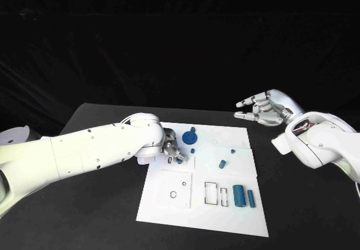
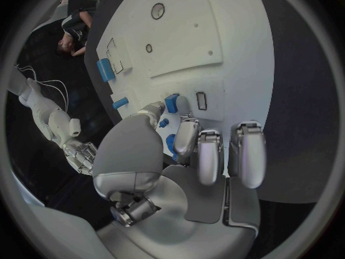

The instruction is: Assemble the parts on the task board

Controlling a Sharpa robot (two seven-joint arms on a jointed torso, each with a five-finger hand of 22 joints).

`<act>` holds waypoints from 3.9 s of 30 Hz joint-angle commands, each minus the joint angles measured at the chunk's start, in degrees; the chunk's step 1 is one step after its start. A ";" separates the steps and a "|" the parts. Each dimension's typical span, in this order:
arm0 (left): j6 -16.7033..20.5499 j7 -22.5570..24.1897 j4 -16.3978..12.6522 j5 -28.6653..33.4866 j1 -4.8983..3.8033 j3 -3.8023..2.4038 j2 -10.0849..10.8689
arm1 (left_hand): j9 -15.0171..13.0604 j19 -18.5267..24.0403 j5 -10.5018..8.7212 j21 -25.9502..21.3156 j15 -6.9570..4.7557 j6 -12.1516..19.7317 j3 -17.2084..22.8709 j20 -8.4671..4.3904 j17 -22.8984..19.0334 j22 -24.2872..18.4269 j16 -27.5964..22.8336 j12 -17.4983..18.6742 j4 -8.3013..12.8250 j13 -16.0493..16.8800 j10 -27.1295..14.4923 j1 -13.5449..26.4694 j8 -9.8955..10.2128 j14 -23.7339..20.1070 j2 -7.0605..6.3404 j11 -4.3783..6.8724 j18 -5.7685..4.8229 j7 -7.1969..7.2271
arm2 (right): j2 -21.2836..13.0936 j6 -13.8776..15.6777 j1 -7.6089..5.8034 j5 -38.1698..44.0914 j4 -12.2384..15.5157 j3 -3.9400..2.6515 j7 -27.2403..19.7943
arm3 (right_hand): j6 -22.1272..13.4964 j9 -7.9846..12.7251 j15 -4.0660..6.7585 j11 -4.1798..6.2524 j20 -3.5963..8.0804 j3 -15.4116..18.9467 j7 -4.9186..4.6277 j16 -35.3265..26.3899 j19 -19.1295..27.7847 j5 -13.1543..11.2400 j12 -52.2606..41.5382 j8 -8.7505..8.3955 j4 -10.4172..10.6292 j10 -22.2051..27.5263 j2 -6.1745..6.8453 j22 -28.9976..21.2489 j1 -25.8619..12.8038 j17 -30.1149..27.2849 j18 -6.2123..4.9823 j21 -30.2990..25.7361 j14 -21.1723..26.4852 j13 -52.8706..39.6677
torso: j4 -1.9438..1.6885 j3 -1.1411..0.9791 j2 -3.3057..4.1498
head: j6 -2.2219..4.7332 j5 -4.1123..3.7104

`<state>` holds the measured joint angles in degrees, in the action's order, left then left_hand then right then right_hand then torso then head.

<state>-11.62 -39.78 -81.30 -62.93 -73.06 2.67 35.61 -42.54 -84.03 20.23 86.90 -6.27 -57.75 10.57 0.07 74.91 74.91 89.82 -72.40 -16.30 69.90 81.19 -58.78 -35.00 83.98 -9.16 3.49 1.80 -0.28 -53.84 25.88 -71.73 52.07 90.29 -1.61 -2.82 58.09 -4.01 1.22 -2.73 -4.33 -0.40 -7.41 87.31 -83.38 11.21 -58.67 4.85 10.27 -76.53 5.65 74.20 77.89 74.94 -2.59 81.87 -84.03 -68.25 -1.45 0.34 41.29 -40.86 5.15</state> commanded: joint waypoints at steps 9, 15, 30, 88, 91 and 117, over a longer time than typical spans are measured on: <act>2.08 -2.87 -2.27 1.09 0.49 -0.65 2.03 | -0.30 -4.46 -12.28 0.07 -0.32 0.13 -8.27 -0.35 15.09 11.09 0.18 0.34 -0.47 -0.64 -0.37 1.03 -0.04 6.02 3.24 0.01 -0.78 0.02 | 0.07 -0.66 0.03 0.19 -0.18 -0.01 -0.31 | 0.28 -0.03 0.50 0.24 0.07 0.37 -0.06 -0.23 0.41 0.30 0.08 0.13 0.00 -0.15 -0.60 -0.06 -0.12 11.10 -0.80 -0.31 -4.94 0.09 | -0.04 0.04 -0.02 | 0.29 0.05; 3.99 -2.75 -3.98 3.24 0.18 -2.18 3.29 | -0.34 -4.40 -13.05 -0.07 -0.25 0.57 -10.55 -0.30 15.09 10.95 0.18 1.08 -0.50 -1.50 -0.88 1.37 -0.08 6.02 3.52 -0.11 -0.73 -0.11 | 0.28 -0.73 0.06 0.09 -0.54 0.00 -0.37 | 0.28 -0.03 0.50 0.24 0.07 0.37 -0.06 -0.23 0.41 0.30 0.08 0.13 0.00 -0.15 -0.60 -0.06 -0.12 11.10 -0.80 -0.31 -4.94 0.09 | 0.08 0.05 -0.03 | 0.65 0.12; -3.67 -2.64 1.33 4.92 -5.50 -4.61 4.27 | 3.88 -2.78 -12.88 -3.24 1.69 5.82 -14.29 1.38 15.09 7.25 0.18 5.46 -0.46 -6.58 -4.84 -3.04 5.13 6.02 5.29 -2.49 0.21 -2.91 | 0.60 -0.76 0.29 -0.11 -1.32 0.07 -0.39 | 0.27 -0.03 0.49 0.24 0.08 0.49 -0.06 -0.24 0.41 0.33 0.08 0.12 0.08 -0.15 -0.60 -0.07 -0.24 11.10 -0.80 -0.32 -4.94 0.11 | -0.05 0.03 0.05 | 1.26 -0.01; -10.18 1.74 21.65 3.37 -4.06 -1.51 -7.71 | 6.76 -3.32 -12.66 -2.25 1.41 2.51 -14.43 1.34 15.09 8.70 0.18 4.08 -0.05 -5.81 -3.67 -9.69 4.89 6.02 8.97 -1.98 -0.09 -2.25 | 1.62 -1.07 0.67 -0.28 -1.97 0.09 -0.68 | 0.26 -0.02 0.50 0.25 0.09 0.66 -0.05 -0.26 0.40 0.69 0.11 0.08 0.24 -0.15 -0.88 -0.11 -0.31 11.09 -0.81 -0.37 -4.95 0.19 | -0.05 -0.04 -0.01 | 0.63 0.32; -9.90 1.75 21.64 3.37 -4.05 -1.51 -7.70 | 6.83 -3.34 -12.64 -2.20 1.39 2.41 -14.24 1.32 15.09 8.77 0.18 4.03 -0.09 -5.78 -3.61 -10.12 4.84 6.02 9.35 -1.96 -0.11 -2.22 | 1.64 -1.09 0.67 -0.28 -1.99 0.09 -0.68 | 0.26 -0.02 0.50 0.25 0.09 0.66 -0.05 -0.26 0.40 0.69 0.11 0.08 0.24 -0.15 -0.88 -0.11 -0.31 11.09 -0.81 -0.37 -4.95 0.19 | -0.06 -0.03 0.00 | 0.60 0.32; -7.82 2.17 19.58 6.72 -4.03 -1.52 -5.90 | 4.96 -3.16 -17.48 -2.50 0.90 4.29 6.62 0.66 15.09 8.80 0.18 4.89 5.13 -6.40 -3.56 -23.07 2.73 6.02 9.89 -1.29 -0.06 -1.55 | 2.13 -1.26 0.71 -0.36 -2.56 0.09 -0.79 | 0.26 -0.02 0.50 0.25 0.09 0.66 -0.05 -0.26 0.40 0.69 0.11 0.08 0.24 -0.15 -0.88 -0.11 -0.31 11.09 -0.81 -0.37 -4.95 0.19 | -0.06 -0.08 -0.05 | 0.18 0.41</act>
<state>-20.45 -37.92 -61.21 -57.59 -77.09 1.17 29.50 -35.90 -84.03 2.76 84.54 -5.42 -53.43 12.92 0.89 74.91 74.90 89.82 -67.09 -14.94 63.23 77.26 -81.97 -30.81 83.97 1.42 2.21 1.80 -2.15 -51.79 25.37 -71.06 51.57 87.76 -1.51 -3.03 58.09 -4.00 1.22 -2.73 -4.33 -0.09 -7.41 87.32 -83.38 11.65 -58.67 4.85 10.58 -76.53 5.42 74.16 77.66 74.92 -2.59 81.88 -84.03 -68.11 -1.51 0.30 41.26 -40.75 5.47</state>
